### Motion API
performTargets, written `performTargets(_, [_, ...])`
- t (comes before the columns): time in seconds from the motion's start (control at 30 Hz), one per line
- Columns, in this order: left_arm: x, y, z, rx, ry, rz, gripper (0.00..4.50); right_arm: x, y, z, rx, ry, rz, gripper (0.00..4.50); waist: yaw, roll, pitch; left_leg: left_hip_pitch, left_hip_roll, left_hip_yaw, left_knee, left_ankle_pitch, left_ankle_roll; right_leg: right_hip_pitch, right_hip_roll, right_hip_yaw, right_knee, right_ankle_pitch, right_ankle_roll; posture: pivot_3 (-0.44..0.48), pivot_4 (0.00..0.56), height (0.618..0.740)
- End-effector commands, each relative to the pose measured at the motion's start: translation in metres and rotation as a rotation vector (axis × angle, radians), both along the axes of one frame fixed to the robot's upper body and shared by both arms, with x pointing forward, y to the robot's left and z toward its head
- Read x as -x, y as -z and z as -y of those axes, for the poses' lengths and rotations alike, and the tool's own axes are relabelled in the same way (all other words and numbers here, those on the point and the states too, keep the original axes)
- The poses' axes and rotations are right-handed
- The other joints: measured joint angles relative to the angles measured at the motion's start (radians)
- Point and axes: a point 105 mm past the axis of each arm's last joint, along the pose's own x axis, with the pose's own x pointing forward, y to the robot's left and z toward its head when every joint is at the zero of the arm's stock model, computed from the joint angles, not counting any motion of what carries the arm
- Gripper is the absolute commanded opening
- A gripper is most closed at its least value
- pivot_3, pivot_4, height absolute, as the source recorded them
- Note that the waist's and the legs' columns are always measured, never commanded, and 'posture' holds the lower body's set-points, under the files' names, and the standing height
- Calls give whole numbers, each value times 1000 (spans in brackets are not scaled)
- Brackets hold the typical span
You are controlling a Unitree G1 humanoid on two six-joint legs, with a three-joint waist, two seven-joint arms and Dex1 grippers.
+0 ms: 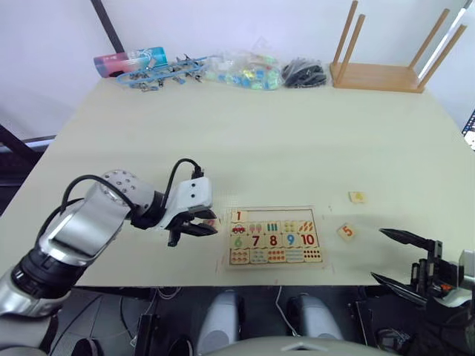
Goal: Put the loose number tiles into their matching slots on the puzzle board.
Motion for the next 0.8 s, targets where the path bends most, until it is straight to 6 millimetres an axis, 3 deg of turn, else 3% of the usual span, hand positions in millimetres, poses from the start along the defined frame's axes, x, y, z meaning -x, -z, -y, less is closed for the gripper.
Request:
performTargets(0.03, [-3, 0, -23, -36, -41, 52, 985, 0, -6, 0, 2, -18, 14, 4500, -1, 0, 0, 0, 0, 0, 0, 0, 0, 0, 0, 0, 0, 0, 0, 0, 150, 737])
performTargets(0.2, [-4, 21, -40, -82, -44, 71, 985, -3, -7, -1, 3, -30, 13, 4500, 0, 0, 0, 0, 0, 0, 0, 0, 0, 0, 0, 0, 0, 0, 0, 0, 150, 737])
performTargets(0.47, [-6, 35, -44, -65, -35, 80, 985, -2, -9, -1, 22, -50, 2, 4500, 4, 2, 0, 0, 0, 1, 0, 0, 0, 0, 0, 0, 0, 0, 0, 0, 150, 737])
performTargets(0.7, [-8, 29, -43, 35, -33, 107, 4193, -2, -13, -4, 31, -54, 1, 4500, 1, 3, -1, 1, 0, 1, 0, 0, 0, 0, 0, 1, 0, 0, 0, 0, 150, 737])
performTargets(0.8, [-5, 23, -46, 99, -12, 116, 4454, -2, -14, -4, 32, -52, 0, 4500, -1, 3, 0, 1, 0, 1, 0, 0, 0, 0, 0, 1, 0, 0, 1, 0, 150, 737])
